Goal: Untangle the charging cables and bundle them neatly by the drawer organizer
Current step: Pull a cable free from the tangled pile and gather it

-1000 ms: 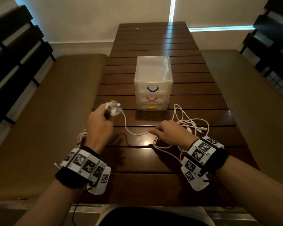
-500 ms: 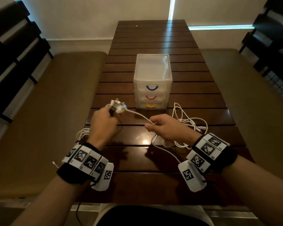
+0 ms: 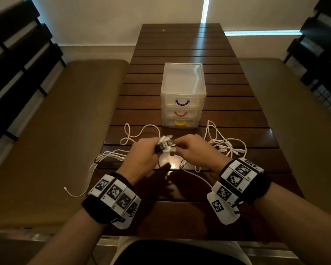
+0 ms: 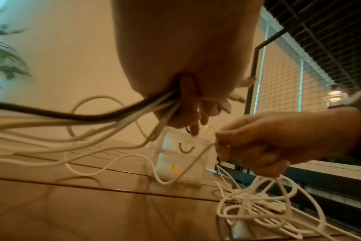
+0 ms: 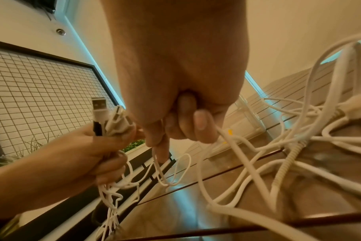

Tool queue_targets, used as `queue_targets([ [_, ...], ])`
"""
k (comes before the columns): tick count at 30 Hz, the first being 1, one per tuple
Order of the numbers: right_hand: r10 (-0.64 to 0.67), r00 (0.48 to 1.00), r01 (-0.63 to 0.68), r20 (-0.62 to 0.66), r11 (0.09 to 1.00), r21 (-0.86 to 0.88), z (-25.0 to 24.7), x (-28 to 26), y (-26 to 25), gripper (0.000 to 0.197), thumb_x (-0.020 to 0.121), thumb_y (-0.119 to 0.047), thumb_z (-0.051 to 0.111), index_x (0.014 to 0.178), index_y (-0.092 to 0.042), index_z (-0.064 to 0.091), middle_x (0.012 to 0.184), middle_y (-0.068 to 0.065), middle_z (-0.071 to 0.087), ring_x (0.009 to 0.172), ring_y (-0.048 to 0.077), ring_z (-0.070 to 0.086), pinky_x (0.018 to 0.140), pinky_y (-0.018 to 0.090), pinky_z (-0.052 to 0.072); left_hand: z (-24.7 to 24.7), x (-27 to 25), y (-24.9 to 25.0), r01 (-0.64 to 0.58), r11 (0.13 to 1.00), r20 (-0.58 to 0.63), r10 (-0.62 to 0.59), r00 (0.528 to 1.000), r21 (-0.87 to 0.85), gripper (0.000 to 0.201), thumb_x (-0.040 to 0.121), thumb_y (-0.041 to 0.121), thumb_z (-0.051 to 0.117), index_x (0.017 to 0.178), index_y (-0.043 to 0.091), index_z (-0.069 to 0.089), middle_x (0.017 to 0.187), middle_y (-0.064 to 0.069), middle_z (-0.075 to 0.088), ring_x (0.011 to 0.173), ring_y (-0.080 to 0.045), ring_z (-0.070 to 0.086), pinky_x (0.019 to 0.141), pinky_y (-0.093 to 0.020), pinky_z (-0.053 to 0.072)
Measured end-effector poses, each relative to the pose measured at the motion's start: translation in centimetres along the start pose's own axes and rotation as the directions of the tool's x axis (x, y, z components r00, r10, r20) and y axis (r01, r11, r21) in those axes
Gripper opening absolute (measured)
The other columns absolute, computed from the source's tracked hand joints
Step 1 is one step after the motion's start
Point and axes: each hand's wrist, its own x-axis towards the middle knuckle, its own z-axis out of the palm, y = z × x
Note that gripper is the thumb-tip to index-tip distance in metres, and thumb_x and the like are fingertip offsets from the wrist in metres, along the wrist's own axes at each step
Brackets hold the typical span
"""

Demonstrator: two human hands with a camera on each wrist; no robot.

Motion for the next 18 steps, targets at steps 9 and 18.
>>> queue_targets([
  [9, 0.065, 0.997, -0.062, -0.042, 0.995, 0.074, -0.4, -1.1, 1.5, 0.052, 0.098, -0.052, 0.048, 0.062, -0.015, 0.055, 0.052, -0.005, 0.046, 0.045, 0.006, 0.042, 0.052, 0.026, 0.037, -2.0, 0.5, -0.9, 0.09, 0.981, -0.216, -0.126, 0.968, -0.17, 0.015, 0.087, 0.015, 0.062, 0.097, 0.013, 0.073, 0.093, -0.003, 0.074, 0.09, -0.022, 0.067, 0.079, -0.035, 0.052],
  [18, 0.106, 0.994, -0.106, -0.004, 0.99, -0.098, -0.8, -1.5, 2.6, 0.057, 0.1, -0.056, 0.034, 0.071, -0.014, 0.06, 0.071, 0.006, 0.067, 0.063, 0.02, 0.062, 0.061, 0.031, 0.045, -5.6, 0.8, -3.4, 0.311, 0.889, -0.465, -0.444, 0.766, -0.336, 0.021, 0.092, 0.004, 0.054, 0.104, 0.011, 0.07, 0.091, -0.001, 0.064, 0.085, -0.017, 0.054, 0.073, -0.031, 0.038],
])
